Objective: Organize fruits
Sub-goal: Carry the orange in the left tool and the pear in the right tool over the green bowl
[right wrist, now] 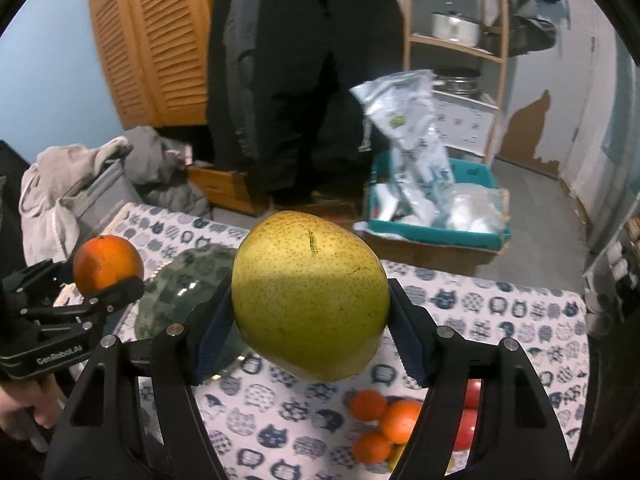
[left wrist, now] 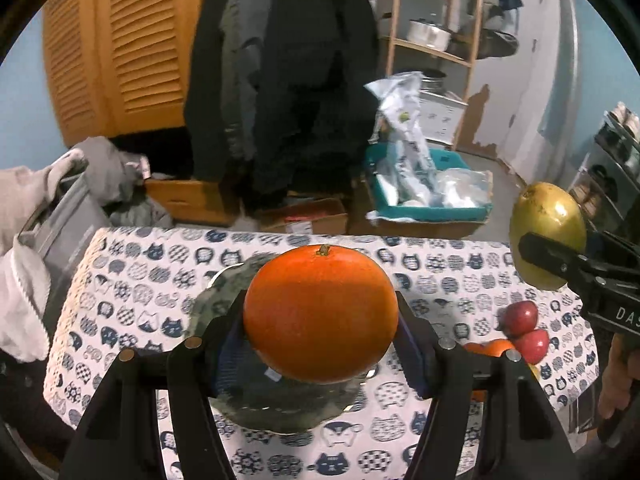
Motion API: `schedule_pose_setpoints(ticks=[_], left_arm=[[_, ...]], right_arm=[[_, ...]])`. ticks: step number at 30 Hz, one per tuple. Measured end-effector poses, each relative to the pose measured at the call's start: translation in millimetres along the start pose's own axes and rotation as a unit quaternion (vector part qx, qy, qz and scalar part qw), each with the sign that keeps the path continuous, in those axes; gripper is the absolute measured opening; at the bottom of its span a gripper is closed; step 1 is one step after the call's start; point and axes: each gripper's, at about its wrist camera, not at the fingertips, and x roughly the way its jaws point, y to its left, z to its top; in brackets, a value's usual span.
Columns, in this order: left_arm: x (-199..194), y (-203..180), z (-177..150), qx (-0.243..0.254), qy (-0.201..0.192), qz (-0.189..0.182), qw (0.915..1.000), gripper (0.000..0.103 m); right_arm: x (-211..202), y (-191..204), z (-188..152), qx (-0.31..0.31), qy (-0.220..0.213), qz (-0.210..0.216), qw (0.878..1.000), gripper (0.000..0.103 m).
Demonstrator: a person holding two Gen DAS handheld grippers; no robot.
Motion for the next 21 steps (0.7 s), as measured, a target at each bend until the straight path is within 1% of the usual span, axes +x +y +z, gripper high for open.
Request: schedule_pose_setpoints(ticks=[5,10,15,21], left_arm=[[8.9,28.6,-7.7,-0.023,0.013,0.012,0.9996,0.068],[22.9,50.2,-16.8,-0.033,0.033,0.028,0.9985,0.068],[39.1,65.5,-23.8,-0.041,0.055,0.035,0.997,0.068],[69.9,76.8,-38.1,-0.045,0.094,0.04,0.9937,0.068]], right_arm=[[27.9,29.3,4.1,-0.011,0.017,0.02,1.0,0.073],[60.4,56.2,1.2,-0.021,0.041,0.029,0.999,0.073],[90.2,75.2,-2.0,-0.027,0.065,0.037,0.997,0.073],[120.7,89.9,-8.0,-0.032,0.093,0.044,0.994,0.073]])
